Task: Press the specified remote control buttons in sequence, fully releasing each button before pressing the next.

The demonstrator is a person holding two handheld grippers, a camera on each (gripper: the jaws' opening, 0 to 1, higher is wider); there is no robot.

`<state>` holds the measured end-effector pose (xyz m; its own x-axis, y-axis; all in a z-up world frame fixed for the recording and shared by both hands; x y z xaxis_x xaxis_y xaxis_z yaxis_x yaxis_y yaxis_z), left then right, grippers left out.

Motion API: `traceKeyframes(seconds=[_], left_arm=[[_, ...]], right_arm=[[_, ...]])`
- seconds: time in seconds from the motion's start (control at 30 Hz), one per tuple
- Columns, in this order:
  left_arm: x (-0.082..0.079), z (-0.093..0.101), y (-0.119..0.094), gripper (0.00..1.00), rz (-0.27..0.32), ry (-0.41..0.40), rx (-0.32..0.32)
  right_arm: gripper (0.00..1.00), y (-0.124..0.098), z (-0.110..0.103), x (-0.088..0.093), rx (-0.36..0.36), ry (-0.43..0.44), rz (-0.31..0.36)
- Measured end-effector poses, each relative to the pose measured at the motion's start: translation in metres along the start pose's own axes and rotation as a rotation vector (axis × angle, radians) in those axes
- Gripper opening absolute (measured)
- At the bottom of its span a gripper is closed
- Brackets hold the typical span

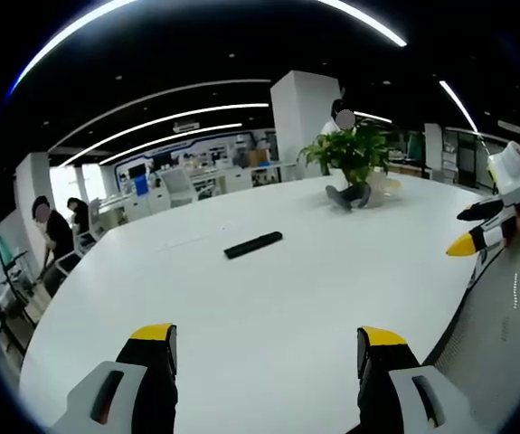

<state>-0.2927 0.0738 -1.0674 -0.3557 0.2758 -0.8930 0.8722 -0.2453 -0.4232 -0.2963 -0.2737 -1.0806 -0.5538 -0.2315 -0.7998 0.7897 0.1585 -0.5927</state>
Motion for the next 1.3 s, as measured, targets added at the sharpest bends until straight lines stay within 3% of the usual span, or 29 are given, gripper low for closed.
traceKeyframes(seconds=[0.1, 0.63, 1.0, 1.3], left_arm=[[-0.005, -0.002, -0.002, 0.83, 0.029, 0.01, -0.014], [-0.008, -0.003, 0.001, 0.83, 0.021, 0.052, -0.002], [-0.025, -0.021, 0.015, 0.83, 0.045, 0.09, -0.012], [-0.037, -0.028, 0.036, 0.83, 0.045, 0.139, 0.021]], right_arm=[[0.87, 0.0, -0.001, 0.0, -0.004, -0.003, -0.002], [0.88, 0.0, 0.0, -0.001, 0.001, -0.004, 0.005], [0.88, 0.001, -0.001, 0.001, -0.001, -0.009, -0.013], [0.88, 0.003, 0.0, 0.004, -0.001, -0.015, -0.034]])
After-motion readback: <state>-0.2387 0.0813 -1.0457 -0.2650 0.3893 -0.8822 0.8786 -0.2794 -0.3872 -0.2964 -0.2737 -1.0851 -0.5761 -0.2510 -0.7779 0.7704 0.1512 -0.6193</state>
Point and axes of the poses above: the point that each gripper's makers call its tool centre point, and the gripper's own axes: y roughly forward along the fingers, z roughly to its right, x roughly out of its underside, the point moved 5 cm from there along -y, roughly backward along the fingers, and after that the axes turned 4 degrees about -x, right-handed, at the moved point
